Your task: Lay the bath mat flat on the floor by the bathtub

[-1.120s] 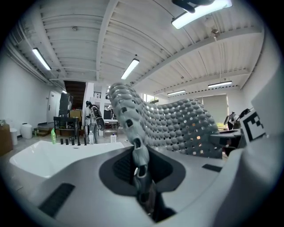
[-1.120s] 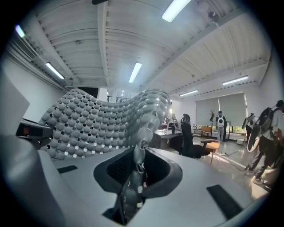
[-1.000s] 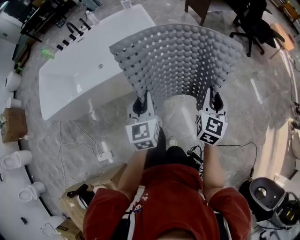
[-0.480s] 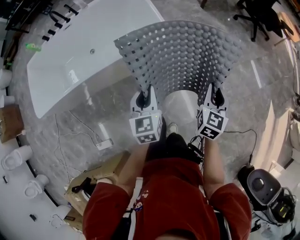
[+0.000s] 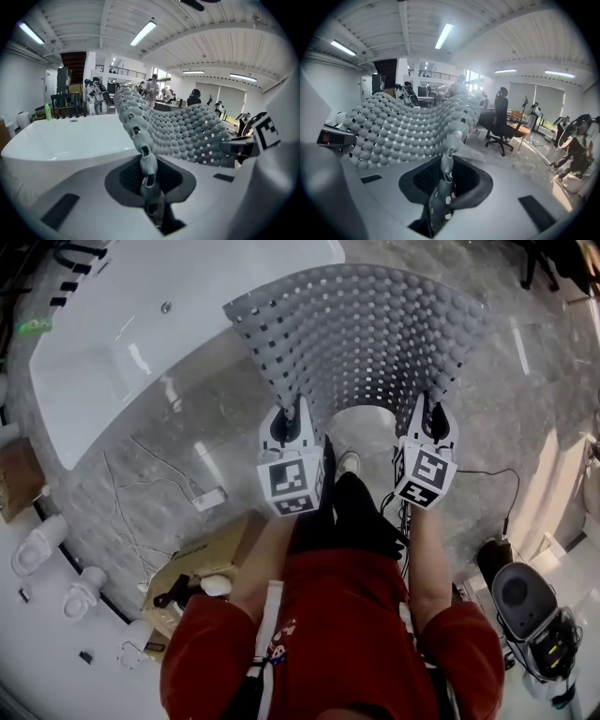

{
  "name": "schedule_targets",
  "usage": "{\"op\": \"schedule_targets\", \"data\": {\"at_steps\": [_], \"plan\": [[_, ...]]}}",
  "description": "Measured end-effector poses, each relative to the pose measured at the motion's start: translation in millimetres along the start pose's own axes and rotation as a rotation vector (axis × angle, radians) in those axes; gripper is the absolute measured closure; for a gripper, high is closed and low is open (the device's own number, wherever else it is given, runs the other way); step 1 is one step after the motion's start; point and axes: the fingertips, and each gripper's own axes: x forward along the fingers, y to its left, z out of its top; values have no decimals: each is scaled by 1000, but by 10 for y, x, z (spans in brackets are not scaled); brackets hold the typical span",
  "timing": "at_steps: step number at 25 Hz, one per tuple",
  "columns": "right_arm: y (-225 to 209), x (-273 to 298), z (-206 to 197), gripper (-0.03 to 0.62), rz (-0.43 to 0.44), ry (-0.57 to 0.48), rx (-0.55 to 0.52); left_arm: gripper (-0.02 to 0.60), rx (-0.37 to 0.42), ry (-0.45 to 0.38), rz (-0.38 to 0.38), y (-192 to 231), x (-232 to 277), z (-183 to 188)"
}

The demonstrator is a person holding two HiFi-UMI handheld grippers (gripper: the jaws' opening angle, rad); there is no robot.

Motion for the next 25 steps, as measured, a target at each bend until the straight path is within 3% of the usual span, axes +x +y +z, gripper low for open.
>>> {"op": "schedule_targets", "data": {"at_steps": [10,25], "plan": [[205,460,-781,525,-9,162,-17,532,-11,152,-35,165,476,-818],[482,1158,-1493,523,27,284,-172,532,-86,264,-42,424,1129,-1814]]}}
